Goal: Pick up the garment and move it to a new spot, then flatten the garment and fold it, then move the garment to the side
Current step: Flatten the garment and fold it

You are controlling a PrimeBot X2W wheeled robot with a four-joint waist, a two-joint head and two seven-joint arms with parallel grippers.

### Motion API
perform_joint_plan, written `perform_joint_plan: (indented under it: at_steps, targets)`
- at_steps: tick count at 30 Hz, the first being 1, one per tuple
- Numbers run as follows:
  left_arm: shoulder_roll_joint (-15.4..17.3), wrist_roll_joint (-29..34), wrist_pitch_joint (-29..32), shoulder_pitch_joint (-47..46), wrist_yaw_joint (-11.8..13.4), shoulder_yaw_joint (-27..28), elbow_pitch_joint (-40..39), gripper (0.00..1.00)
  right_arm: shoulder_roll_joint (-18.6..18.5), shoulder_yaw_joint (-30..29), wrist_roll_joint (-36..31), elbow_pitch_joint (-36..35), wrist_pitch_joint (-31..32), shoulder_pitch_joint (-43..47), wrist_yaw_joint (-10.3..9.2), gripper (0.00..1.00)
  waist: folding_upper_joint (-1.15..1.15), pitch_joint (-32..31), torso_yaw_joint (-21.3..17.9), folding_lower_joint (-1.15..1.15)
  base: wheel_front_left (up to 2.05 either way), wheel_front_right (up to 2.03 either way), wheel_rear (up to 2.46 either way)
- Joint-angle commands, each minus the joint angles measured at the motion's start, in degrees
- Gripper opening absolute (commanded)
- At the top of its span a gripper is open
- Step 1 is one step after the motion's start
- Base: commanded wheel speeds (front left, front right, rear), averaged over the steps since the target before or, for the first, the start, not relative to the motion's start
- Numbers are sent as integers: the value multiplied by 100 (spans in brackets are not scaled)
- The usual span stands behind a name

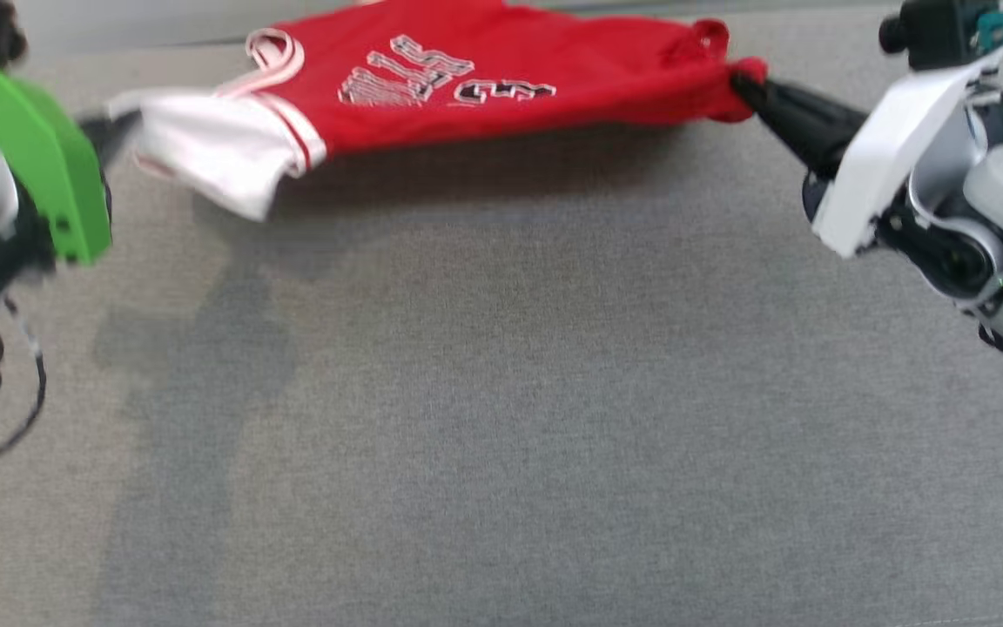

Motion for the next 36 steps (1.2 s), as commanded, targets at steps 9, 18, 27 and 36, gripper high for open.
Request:
perform_joint_plan:
  at_steps: [9,18,27,36]
  targets:
    - [1107,-1033,1626,1720,527,-380,-2025,0,-829,187,-113,-884,1197,1103,-2,0,0,-967,-46,0,0,0,0]
    - [2133,-1932,2655,2804,1368,-678,-4095,0,-1496,192,-74,-1490,2357,1989,-2,0,0,-1009,-163,0,0,0,0]
    - [2660,-2375,2815,3226,1773,-649,-5067,0,-2046,189,124,-1872,3384,2374,-6,0,0,-914,-219,0,0,0,0]
    - [2458,-2697,3200,2610,1765,-370,-4832,0,-1875,-158,192,-1868,3706,2047,-6,0,0,-478,-233,0,0,0,0]
